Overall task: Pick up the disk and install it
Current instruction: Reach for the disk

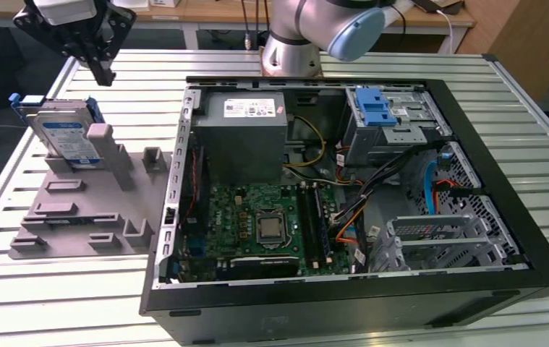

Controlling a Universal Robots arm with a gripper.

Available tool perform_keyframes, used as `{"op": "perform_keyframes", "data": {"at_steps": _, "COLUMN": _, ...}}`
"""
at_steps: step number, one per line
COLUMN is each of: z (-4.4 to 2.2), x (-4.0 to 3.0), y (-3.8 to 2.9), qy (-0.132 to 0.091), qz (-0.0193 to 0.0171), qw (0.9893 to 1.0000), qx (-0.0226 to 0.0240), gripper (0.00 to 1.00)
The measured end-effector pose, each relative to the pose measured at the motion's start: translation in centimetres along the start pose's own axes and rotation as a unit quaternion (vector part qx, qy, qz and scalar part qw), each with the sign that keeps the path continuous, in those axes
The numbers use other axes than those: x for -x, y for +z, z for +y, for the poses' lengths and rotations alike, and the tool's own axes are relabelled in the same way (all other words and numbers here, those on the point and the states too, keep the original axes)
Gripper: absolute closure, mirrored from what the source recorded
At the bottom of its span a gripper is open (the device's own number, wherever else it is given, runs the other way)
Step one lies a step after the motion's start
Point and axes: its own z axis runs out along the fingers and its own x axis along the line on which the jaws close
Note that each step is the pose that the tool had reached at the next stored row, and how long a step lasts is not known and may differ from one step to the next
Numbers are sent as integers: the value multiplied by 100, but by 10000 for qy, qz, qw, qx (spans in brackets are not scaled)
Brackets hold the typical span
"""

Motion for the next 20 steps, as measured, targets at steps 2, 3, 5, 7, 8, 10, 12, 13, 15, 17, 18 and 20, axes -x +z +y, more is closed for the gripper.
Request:
{"op": "perform_keyframes", "data": {"at_steps": 2, "z": 15, "x": -22, "y": 2, "qy": 0, "qz": 0, "qw": 10000, "qx": 0, "gripper": 89}}
{"op": "perform_keyframes", "data": {"at_steps": 3, "z": 22, "x": -34, "y": 3, "qy": 0, "qz": -1, "qw": 10000, "qx": 1, "gripper": 89}}
{"op": "perform_keyframes", "data": {"at_steps": 5, "z": 37, "x": -56, "y": 4, "qy": 0, "qz": 0, "qw": 10000, "qx": 0, "gripper": 89}}
{"op": "perform_keyframes", "data": {"at_steps": 7, "z": 52, "x": -77, "y": 7, "qy": 0, "qz": 0, "qw": 10000, "qx": 0, "gripper": 89}}
{"op": "perform_keyframes", "data": {"at_steps": 8, "z": 59, "x": -88, "y": 9, "qy": 0, "qz": -1, "qw": 10000, "qx": 0, "gripper": 89}}
{"op": "perform_keyframes", "data": {"at_steps": 10, "z": 74, "x": -109, "y": 11, "qy": 0, "qz": -1, "qw": 10000, "qx": 0, "gripper": 89}}
{"op": "perform_keyframes", "data": {"at_steps": 12, "z": 89, "x": -134, "y": 14, "qy": 0, "qz": -1, "qw": 10000, "qx": 1, "gripper": 89}}
{"op": "perform_keyframes", "data": {"at_steps": 13, "z": 97, "x": -148, "y": 15, "qy": 0, "qz": -2, "qw": 10000, "qx": 1, "gripper": 89}}
{"op": "perform_keyframes", "data": {"at_steps": 15, "z": 112, "x": -176, "y": 15, "qy": 1, "qz": -1, "qw": 10000, "qx": 0, "gripper": 89}}
{"op": "perform_keyframes", "data": {"at_steps": 17, "z": 125, "x": -198, "y": 16, "qy": 0, "qz": -1, "qw": 10000, "qx": 0, "gripper": 89}}
{"op": "perform_keyframes", "data": {"at_steps": 18, "z": 129, "x": -205, "y": 17, "qy": 1, "qz": -1, "qw": 10000, "qx": 0, "gripper": 89}}
{"op": "perform_keyframes", "data": {"at_steps": 20, "z": 130, "x": -209, "y": 17, "qy": 0, "qz": 0, "qw": 10000, "qx": 0, "gripper": 89}}
